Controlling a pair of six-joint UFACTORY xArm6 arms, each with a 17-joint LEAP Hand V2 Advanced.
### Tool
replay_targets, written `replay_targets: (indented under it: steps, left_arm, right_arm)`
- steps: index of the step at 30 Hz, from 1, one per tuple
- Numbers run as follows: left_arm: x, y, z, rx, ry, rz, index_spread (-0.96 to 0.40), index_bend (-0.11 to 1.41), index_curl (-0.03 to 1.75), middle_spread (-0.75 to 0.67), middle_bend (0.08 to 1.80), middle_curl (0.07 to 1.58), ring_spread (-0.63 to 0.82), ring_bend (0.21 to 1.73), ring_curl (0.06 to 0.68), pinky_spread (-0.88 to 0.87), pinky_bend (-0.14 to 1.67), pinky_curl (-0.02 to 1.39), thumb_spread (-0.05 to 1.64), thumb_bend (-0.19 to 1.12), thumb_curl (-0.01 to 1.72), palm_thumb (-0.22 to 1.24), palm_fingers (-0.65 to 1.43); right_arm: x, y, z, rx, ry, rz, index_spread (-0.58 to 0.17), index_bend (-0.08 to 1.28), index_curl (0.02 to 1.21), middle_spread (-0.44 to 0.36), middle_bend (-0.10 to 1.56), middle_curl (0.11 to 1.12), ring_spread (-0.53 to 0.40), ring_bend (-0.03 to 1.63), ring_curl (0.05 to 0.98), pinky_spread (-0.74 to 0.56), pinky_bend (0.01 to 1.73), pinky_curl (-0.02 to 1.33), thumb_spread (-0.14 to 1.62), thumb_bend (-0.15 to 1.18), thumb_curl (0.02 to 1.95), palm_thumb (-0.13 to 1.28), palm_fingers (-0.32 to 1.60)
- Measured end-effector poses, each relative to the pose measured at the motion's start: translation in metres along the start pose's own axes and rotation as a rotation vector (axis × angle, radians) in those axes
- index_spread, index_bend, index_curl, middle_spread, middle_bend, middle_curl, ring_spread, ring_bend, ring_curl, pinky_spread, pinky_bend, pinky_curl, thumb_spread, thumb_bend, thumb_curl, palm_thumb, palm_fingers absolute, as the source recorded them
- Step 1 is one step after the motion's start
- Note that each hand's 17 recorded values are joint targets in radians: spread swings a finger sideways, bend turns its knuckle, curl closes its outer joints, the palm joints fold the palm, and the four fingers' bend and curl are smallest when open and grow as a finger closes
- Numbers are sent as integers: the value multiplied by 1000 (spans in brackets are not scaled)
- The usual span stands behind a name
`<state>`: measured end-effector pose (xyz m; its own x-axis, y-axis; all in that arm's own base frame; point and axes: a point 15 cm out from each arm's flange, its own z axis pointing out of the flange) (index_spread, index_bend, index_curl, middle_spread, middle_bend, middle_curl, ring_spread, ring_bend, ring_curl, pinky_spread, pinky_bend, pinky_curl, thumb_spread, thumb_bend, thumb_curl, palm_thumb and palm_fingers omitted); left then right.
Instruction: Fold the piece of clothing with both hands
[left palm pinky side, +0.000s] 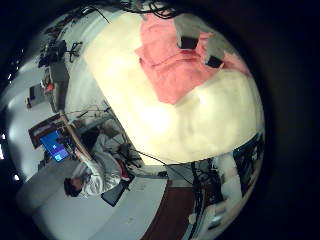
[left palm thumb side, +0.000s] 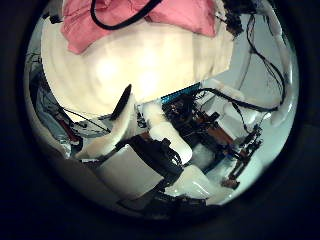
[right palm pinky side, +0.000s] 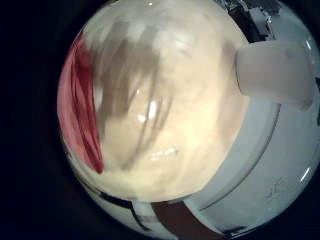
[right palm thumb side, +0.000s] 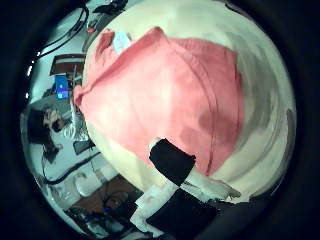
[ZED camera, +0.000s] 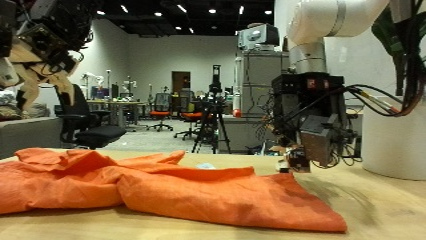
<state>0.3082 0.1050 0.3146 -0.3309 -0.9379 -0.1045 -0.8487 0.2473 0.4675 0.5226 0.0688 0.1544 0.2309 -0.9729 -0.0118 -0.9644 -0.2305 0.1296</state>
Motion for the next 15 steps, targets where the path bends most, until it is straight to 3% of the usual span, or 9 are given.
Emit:
replay_targets:
  steps: [6, 15]
  left_arm:
    - [1, 4, 0, 4, -6, 2, -24, 154, 306, -77, 273, 424, -24, 662, 277, 65, 327, 394, 1073, -22, 307, 492, 233]
    - [-1, 3, 1, 0, -6, -2, -24, 157, 305, -77, 281, 426, -26, 667, 276, 58, 335, 389, 1073, -22, 307, 492, 230]
  right_arm:
    - [1, -6, 14, -30, -1, 13, -174, 167, 284, 55, 297, 376, 17, 502, 297, 146, 255, 277, 1116, -21, 279, 374, 422]
    - [-13, 9, 31, -176, 8, -18, -201, 204, 330, 16, 393, 413, -50, 563, 301, 125, 183, 244, 1058, -29, 274, 323, 555]
